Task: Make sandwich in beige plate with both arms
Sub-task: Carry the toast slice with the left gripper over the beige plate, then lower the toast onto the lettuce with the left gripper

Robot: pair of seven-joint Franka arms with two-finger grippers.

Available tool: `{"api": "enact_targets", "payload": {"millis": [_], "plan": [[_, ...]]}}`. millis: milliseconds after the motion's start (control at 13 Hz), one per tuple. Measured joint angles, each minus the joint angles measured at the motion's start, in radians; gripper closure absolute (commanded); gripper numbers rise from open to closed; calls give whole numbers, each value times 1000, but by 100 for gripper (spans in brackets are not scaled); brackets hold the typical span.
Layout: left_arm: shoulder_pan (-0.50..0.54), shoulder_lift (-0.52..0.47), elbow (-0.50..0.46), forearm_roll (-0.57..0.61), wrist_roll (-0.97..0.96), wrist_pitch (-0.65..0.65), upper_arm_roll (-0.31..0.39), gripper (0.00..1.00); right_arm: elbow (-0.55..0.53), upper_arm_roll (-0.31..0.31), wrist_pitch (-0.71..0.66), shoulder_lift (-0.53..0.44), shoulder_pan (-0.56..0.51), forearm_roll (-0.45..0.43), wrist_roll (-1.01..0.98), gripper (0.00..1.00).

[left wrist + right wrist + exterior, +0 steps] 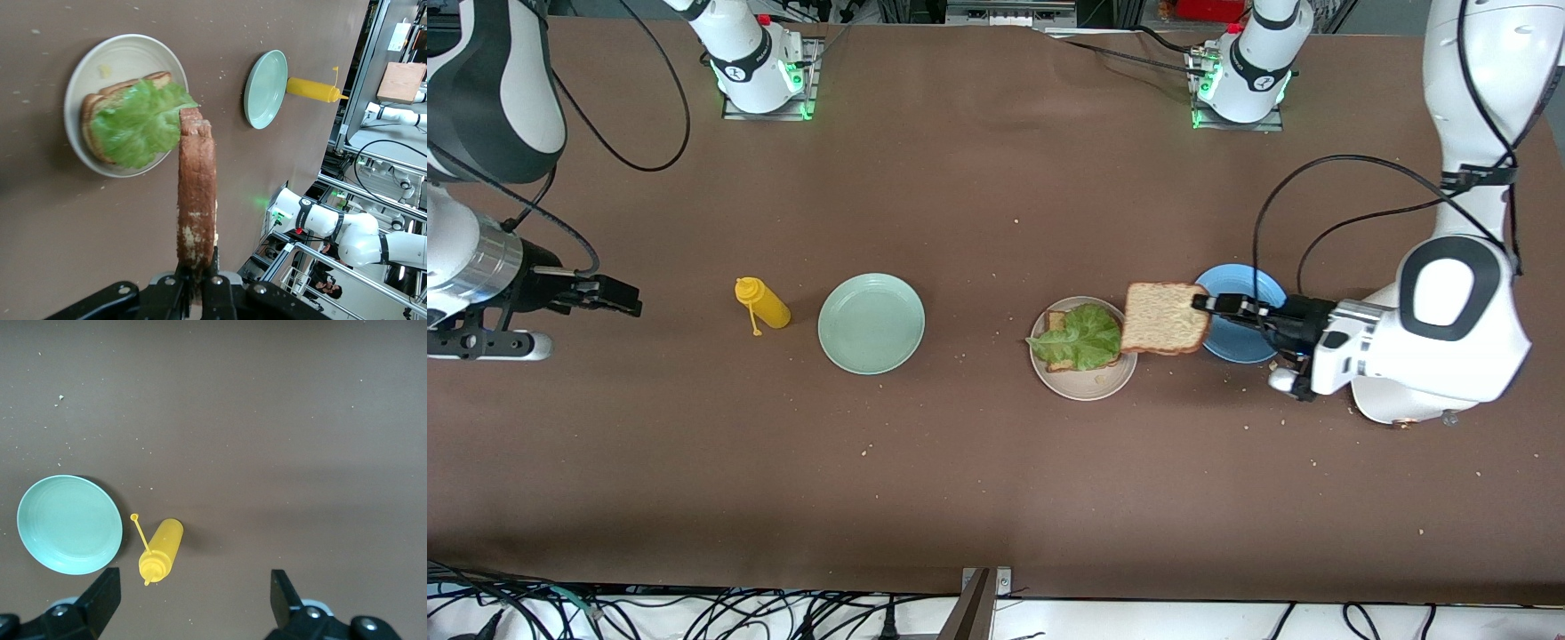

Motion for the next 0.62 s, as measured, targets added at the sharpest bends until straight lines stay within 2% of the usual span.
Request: {"api": "enact_targets", "payload": {"millis": [154, 308, 615], "plan": [[-54, 14, 0, -15, -46, 50, 0, 100, -21, -28, 5, -15, 18, 0, 0, 1], [-94, 68, -2, -41, -56, 69, -1, 100, -24, -55, 9, -14, 34, 0, 0, 1], [-132, 135, -1, -113, -63, 103, -1, 100, -32, -62, 14, -12, 45, 0, 1, 0]]}}
